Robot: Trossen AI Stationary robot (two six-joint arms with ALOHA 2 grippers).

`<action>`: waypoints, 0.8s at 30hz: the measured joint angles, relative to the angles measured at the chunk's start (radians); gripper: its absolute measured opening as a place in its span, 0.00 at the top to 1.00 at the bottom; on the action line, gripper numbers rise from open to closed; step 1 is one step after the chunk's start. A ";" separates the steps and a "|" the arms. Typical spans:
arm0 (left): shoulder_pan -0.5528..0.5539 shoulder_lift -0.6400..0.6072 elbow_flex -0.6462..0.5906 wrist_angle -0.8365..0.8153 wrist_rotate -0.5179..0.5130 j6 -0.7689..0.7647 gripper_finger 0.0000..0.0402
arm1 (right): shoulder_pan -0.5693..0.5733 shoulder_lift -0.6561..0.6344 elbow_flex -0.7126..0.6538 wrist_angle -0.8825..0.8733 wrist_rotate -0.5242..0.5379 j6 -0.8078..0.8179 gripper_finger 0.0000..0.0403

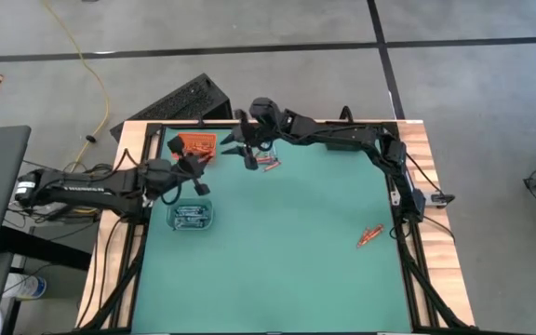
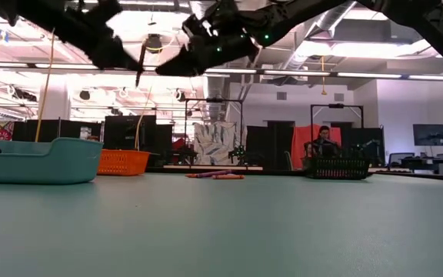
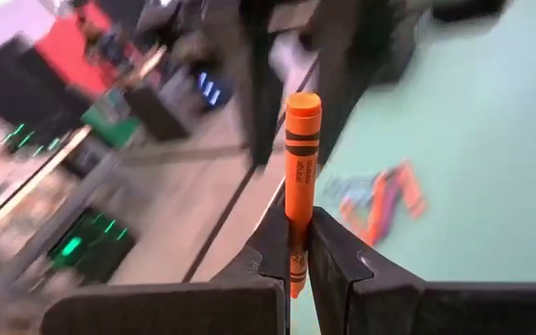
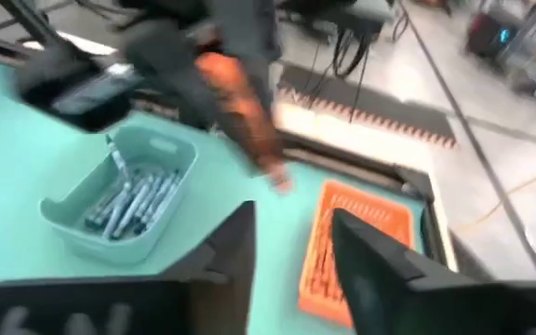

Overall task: Sort crayons
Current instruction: Put the orange crayon into the orange basket

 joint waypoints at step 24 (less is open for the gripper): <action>0.544 0.142 0.009 -0.183 0.329 -0.028 1.00 | 0.079 0.000 0.000 -0.518 0.045 -0.043 0.58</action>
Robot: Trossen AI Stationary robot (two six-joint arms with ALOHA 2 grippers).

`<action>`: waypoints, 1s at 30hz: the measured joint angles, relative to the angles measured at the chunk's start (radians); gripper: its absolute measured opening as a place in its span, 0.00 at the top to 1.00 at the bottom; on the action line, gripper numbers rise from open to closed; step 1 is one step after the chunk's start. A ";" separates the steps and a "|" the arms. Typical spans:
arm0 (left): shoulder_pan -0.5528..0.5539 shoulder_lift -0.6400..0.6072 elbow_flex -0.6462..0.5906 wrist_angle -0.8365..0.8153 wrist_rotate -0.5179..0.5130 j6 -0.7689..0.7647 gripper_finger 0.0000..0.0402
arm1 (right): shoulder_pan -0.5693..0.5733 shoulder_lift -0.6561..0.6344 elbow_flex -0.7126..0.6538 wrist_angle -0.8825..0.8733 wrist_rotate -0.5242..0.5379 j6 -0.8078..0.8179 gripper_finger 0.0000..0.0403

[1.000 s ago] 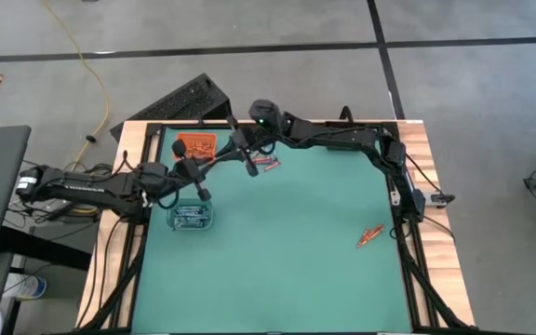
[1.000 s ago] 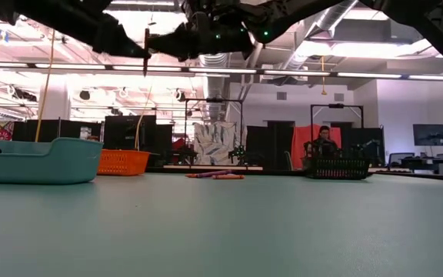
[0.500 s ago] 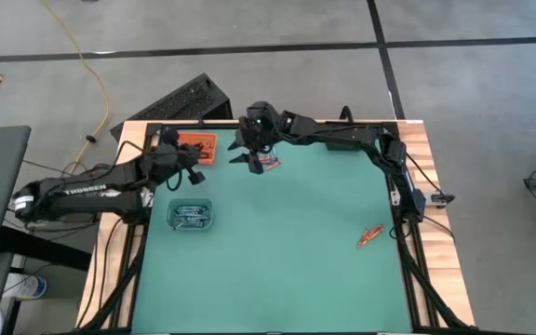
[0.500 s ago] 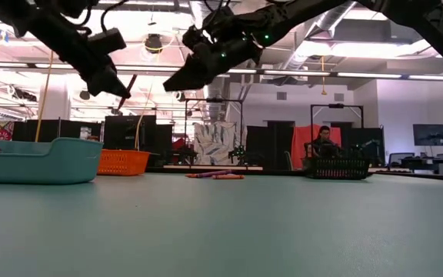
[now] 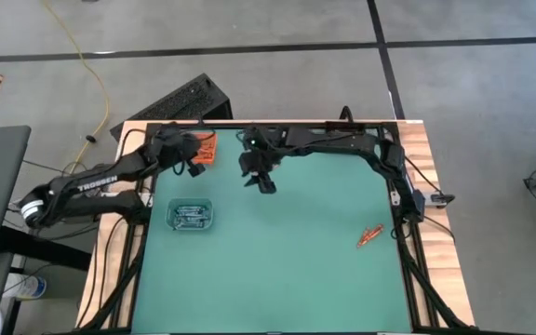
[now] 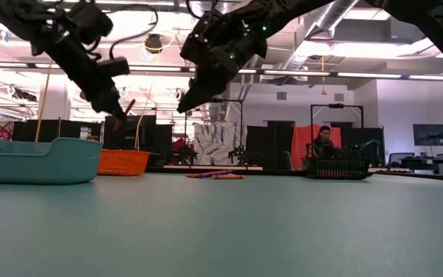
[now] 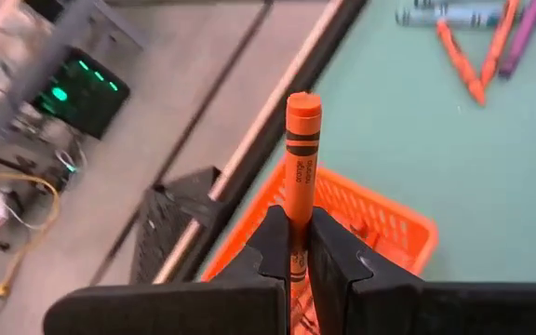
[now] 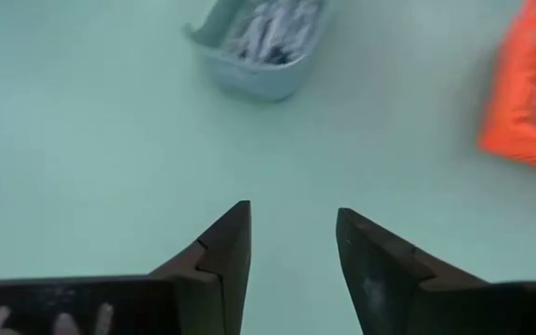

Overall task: Sort crayons
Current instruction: Put the orange crayon into the orange basket

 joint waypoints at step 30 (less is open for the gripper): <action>0.222 0.254 0.146 -0.194 0.147 0.111 1.00 | 0.259 -0.032 0.000 -0.554 0.235 0.090 0.59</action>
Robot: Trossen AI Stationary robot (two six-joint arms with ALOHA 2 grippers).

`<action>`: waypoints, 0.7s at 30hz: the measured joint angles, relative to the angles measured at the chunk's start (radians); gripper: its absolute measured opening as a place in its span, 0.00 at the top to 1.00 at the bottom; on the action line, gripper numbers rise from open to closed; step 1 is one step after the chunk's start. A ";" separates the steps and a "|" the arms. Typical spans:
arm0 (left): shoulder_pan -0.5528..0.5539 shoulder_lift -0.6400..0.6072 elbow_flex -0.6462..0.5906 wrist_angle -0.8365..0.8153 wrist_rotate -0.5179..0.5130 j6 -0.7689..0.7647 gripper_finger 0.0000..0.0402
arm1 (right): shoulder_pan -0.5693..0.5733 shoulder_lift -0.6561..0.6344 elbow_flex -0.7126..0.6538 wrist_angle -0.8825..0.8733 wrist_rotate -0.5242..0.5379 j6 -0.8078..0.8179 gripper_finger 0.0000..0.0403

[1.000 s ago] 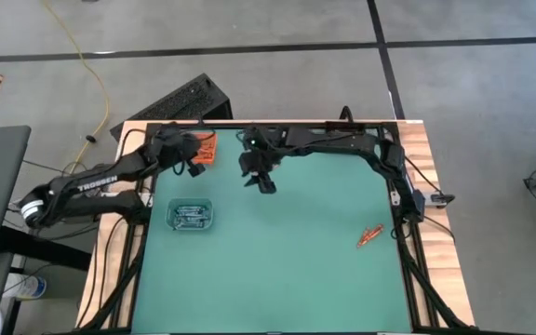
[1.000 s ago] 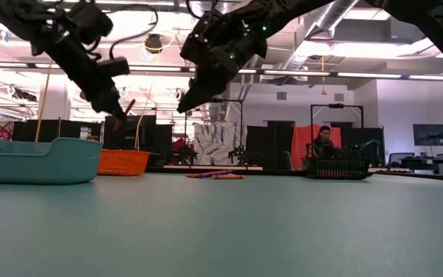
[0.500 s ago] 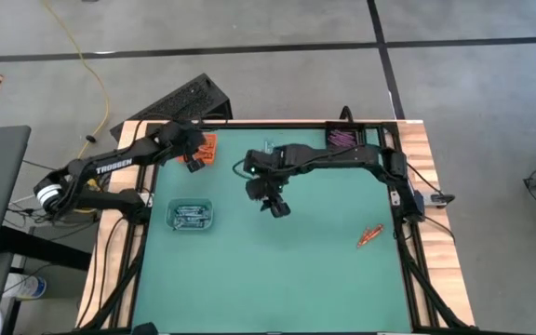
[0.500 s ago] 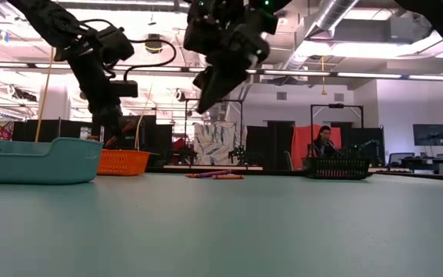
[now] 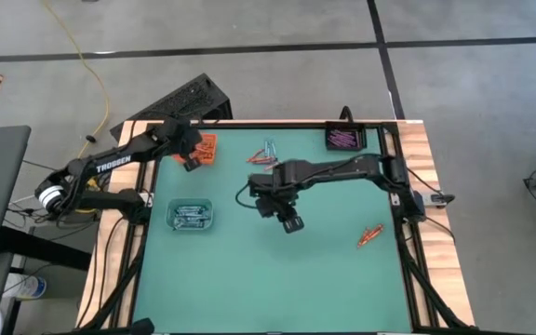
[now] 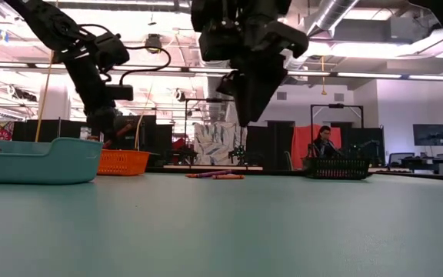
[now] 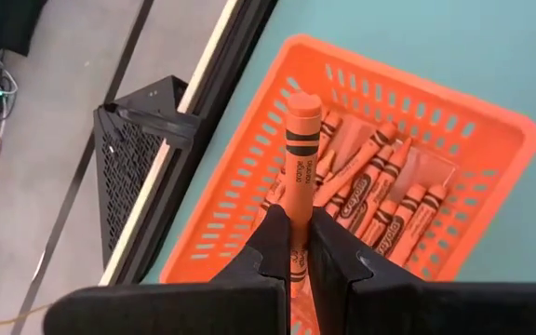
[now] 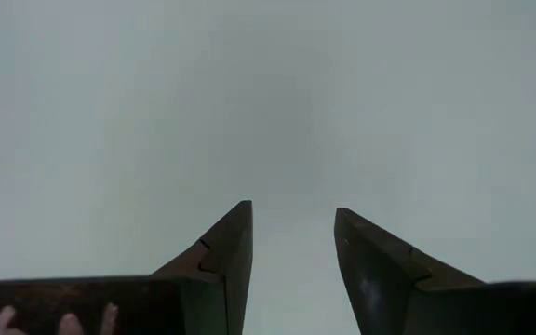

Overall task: Sort crayons
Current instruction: Put the orange crayon into the orange basket

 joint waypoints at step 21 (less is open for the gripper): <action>0.031 0.000 0.000 -0.042 0.003 0.099 0.98 | 0.136 0.000 0.000 -0.054 0.072 0.147 0.59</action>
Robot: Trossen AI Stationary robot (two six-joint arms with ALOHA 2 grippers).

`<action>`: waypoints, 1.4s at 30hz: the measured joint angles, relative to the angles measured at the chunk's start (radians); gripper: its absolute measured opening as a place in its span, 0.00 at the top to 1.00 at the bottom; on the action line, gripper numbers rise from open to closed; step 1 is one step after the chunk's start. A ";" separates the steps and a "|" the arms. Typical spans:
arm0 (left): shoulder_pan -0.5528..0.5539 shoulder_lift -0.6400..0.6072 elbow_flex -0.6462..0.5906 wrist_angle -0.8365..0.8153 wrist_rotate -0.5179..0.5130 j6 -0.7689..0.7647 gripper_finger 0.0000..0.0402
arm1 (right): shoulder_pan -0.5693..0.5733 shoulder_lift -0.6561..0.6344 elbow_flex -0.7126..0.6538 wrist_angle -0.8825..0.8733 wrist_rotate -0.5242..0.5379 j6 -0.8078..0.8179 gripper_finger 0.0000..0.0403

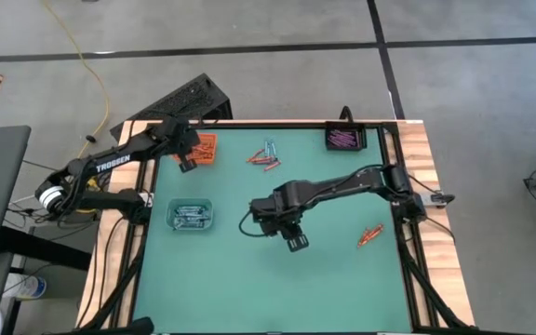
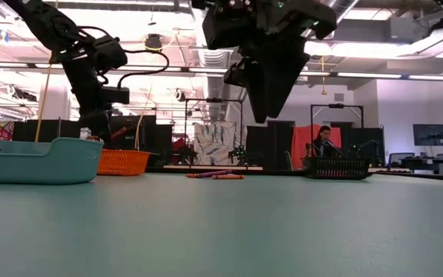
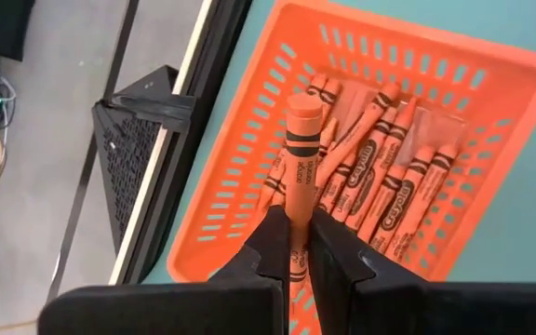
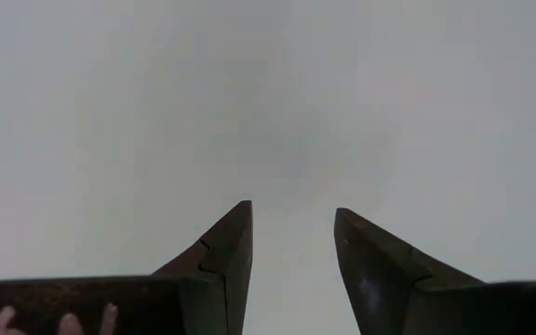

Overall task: Sort crayons
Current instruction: Put the orange crayon into the orange basket, then put the right orange crayon into the top left orange bin

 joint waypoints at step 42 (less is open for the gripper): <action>-0.064 0.115 0.027 0.022 -0.067 0.002 0.73 | 0.166 0.000 -0.003 -0.174 0.250 0.233 0.59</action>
